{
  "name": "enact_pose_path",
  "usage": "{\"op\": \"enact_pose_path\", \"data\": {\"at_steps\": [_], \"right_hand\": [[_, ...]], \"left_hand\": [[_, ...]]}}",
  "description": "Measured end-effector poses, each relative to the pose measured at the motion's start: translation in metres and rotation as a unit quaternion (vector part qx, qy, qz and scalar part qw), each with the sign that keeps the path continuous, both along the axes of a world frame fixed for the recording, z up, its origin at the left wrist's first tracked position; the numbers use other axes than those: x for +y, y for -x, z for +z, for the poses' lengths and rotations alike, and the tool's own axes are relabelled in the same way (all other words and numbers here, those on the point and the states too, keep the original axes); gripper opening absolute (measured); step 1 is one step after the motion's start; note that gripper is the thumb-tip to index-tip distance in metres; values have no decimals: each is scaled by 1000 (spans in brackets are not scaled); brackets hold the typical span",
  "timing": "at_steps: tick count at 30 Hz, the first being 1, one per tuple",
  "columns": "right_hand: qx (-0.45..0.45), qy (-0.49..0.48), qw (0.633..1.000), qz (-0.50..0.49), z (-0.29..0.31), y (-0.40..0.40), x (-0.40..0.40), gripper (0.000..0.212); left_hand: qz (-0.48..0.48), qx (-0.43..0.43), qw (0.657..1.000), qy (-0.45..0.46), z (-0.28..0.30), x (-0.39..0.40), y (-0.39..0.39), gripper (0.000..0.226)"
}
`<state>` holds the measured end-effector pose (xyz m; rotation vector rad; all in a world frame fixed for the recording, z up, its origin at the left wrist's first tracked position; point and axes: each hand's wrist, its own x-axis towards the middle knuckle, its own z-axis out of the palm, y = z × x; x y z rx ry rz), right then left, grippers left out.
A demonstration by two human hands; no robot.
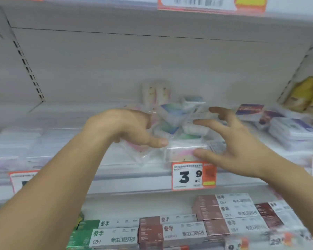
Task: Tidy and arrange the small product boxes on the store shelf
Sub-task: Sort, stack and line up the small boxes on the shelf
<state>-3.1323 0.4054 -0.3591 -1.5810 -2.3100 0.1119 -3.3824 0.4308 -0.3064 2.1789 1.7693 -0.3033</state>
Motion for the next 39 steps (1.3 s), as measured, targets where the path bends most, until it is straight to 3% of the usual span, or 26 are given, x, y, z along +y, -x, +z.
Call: {"op": "enact_pose_path", "data": {"at_steps": [6,9,13,18,20,24,27,30,34,39], "right_hand": [[16,-46,998,-39,-22,6,20,62],[0,-69,996,-47,-27,11,40,63],[8,-70,995,-70,-27,11,57,51],[138,-162,976,-50,-22,6,52,32],[146,-133,979,-53,-12,-5,46,25],[31,16,998,-55,-12,-31,35,58],[20,34,998,-54,-17,-39,33,82],[58,14,998,-31,-17,-36,32,72],[123,-32,992,-10,-19,-22,33,61],[129,-40,991,4,-23,-7,41,59]], "left_hand": [[11,-11,1000,-10,-9,10,-4,57],[22,6,1000,-4,-15,13,-3,56],[35,-32,999,-20,-17,15,-4,54],[35,-62,997,-17,-17,16,-2,88],[34,-55,997,-36,-19,16,0,101],[25,-55,993,-105,-29,13,-2,106],[20,-123,981,-147,-38,8,-5,110],[10,-205,962,-180,-47,-3,-8,104],[-18,-250,941,-227,-62,-22,-14,91],[-1,-346,895,-282,-68,-26,-15,56]]}}
